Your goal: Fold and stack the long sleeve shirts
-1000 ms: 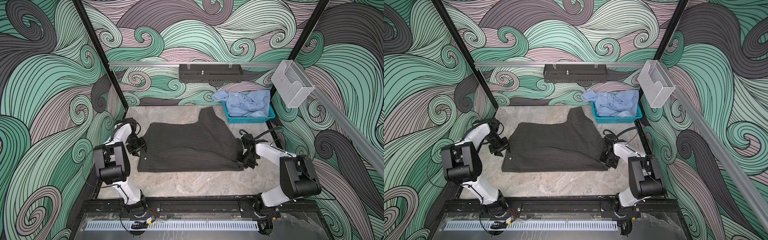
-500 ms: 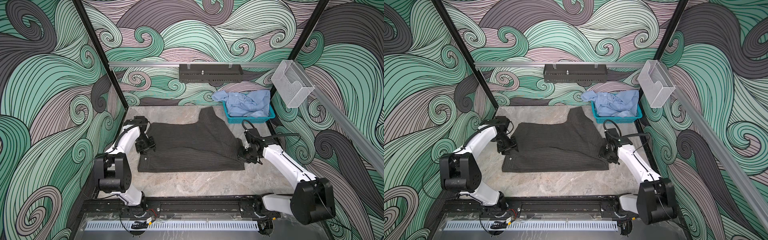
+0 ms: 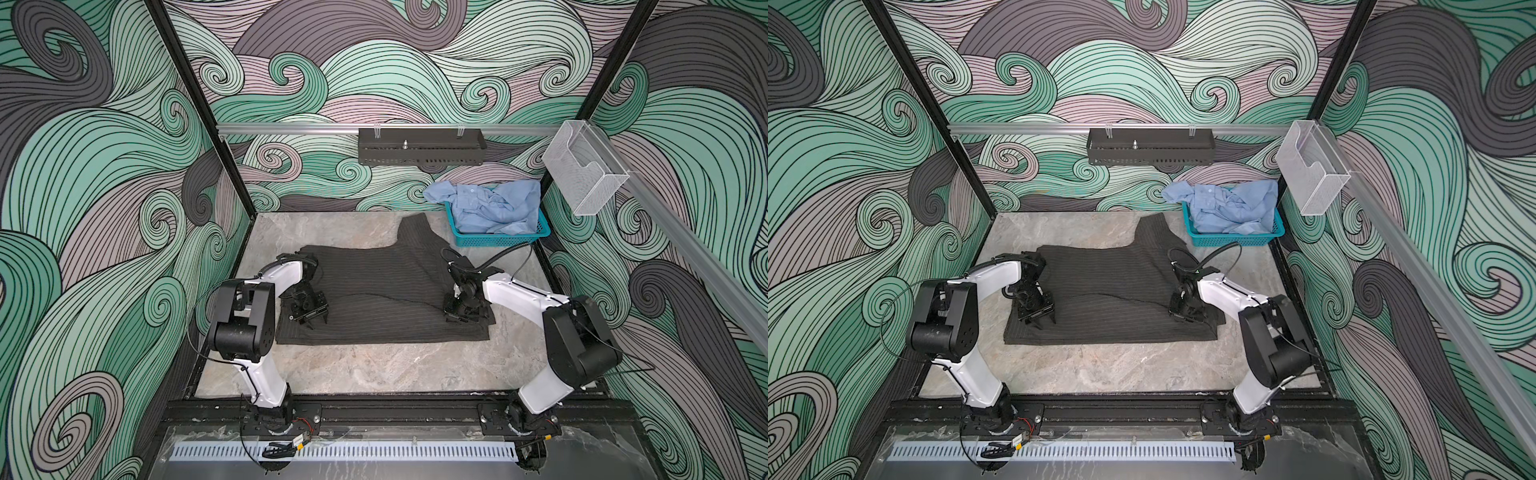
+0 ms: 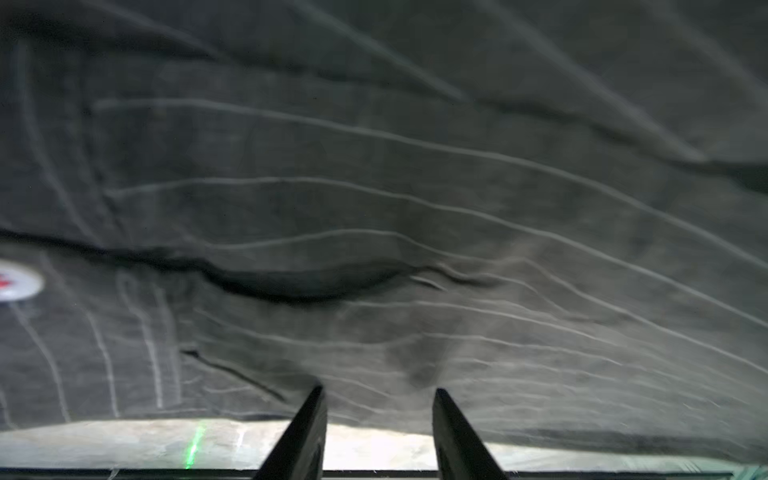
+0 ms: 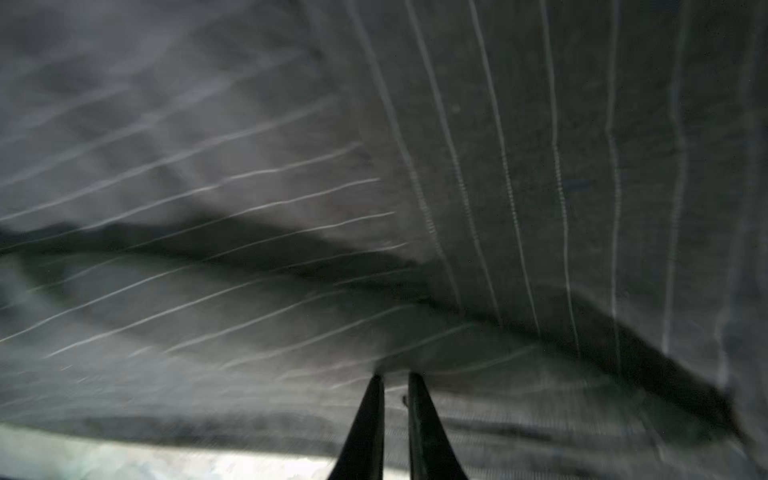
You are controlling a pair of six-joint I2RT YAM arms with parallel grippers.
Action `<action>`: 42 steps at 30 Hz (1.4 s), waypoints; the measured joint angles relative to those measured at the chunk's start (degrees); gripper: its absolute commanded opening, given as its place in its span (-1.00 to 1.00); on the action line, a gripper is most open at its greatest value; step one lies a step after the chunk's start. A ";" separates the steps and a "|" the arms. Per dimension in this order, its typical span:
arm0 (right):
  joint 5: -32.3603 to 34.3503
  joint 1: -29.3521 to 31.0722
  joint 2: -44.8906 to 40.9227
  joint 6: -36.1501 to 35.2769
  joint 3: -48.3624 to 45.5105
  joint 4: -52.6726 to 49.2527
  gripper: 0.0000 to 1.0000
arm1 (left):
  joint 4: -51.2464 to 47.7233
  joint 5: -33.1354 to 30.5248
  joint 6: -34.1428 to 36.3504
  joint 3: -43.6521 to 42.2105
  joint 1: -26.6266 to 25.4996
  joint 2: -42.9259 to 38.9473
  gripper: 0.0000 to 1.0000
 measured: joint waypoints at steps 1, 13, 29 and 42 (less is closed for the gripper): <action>0.22 -0.02 0.79 0.07 -0.57 0.28 -0.71 | -0.02 -0.57 -0.15 -0.07 0.11 0.26 -0.10; 1.36 1.29 -5.97 0.85 -8.92 2.01 -0.72 | 2.34 -1.53 -4.96 -13.07 -0.44 -7.34 -0.07; 1.75 5.57 -16.00 1.20 2.32 -9.38 -0.65 | -0.31 3.28 -8.50 -5.29 -3.89 -22.21 -0.05; 1.77 5.33 0.28 1.49 -2.27 -1.77 -0.67 | 6.99 5.35 -10.84 -13.90 -4.11 -11.34 -0.03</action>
